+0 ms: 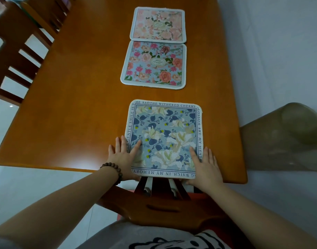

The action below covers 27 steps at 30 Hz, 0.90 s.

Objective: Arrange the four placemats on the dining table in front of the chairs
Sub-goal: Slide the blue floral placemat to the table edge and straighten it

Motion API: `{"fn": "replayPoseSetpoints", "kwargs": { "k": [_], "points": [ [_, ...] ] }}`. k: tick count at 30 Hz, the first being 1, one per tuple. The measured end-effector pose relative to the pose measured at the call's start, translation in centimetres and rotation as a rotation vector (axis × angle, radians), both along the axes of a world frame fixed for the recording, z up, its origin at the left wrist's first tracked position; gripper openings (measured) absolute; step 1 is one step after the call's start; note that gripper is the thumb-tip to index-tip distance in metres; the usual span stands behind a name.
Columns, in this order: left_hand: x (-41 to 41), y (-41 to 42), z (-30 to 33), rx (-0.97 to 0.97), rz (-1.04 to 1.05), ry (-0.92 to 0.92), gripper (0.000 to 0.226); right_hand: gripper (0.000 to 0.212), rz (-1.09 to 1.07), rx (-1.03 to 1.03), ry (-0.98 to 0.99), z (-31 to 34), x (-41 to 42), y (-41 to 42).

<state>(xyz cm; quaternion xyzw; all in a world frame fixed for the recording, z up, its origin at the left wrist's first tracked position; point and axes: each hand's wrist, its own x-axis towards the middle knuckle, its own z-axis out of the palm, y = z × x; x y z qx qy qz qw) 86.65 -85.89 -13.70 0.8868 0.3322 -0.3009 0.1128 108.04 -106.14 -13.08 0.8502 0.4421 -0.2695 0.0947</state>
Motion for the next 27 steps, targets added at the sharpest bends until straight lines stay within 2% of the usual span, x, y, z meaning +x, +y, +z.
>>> {"fn": "replayPoseSetpoints", "kwargs": {
  "k": [15, 18, 23, 27],
  "points": [
    [0.4, 0.3, -0.7, 0.027, -0.025, -0.012, 0.142, 0.135, 0.032, -0.003, -0.007, -0.3, 0.8, 0.0],
    [0.4, 0.4, -0.5, 0.008, -0.016, 0.003, 0.141, 0.129, 0.026, -0.019, 0.000, -0.2, 0.9, 0.3],
    [0.7, 1.0, 0.3, -0.043, 0.091, -0.027, 0.114, 0.100, -0.076, 0.051, -0.004, 0.6, 2.1, 1.2],
    [1.6, 0.8, 1.2, -0.034, 0.229, -0.132, 0.091, 0.088, -0.069, 0.104, -0.027, 1.3, 3.1, 2.6]
  ]
}}
